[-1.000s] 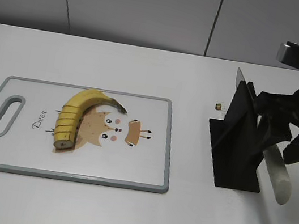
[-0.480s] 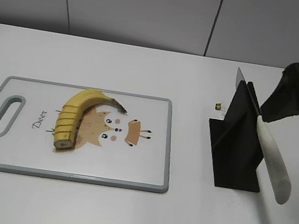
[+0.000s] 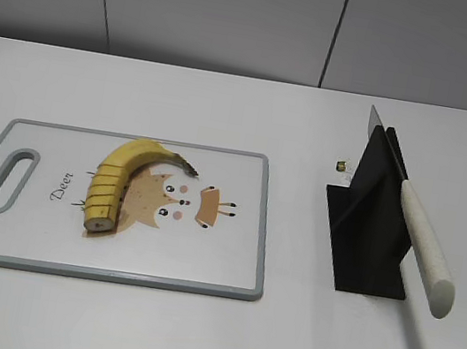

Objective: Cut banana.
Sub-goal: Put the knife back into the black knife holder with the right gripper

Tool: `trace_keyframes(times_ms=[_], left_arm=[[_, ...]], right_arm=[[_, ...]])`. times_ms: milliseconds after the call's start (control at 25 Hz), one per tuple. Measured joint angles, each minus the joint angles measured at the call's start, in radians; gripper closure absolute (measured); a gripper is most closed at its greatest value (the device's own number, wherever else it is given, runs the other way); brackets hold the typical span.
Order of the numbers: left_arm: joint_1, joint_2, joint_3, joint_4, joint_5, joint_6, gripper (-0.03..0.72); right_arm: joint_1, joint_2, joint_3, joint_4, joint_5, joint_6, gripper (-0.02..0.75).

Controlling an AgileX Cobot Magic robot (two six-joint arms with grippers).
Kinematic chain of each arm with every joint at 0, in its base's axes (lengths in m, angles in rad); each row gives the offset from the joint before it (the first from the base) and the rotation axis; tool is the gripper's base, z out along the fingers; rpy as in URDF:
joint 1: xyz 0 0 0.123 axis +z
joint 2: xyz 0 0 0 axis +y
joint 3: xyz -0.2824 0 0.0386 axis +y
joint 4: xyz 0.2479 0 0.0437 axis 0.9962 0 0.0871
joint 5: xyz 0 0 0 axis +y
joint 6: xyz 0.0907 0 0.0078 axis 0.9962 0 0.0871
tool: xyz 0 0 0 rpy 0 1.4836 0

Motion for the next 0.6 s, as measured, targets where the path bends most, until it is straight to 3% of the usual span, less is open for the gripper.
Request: trace_keyframes(times_ms=[360, 600], left_arm=[[0.0, 0.0, 0.0, 0.0, -0.001, 0.0, 0.114], [0.0, 0.0, 0.0, 0.0, -0.001, 0.0, 0.114]], right_arm=[[0.0, -0.339, 0.224, -0.014, -0.003, -0.007, 0.144], [0.0, -0.535, 0.262, -0.015, 0.017, -0.007, 0.144]])
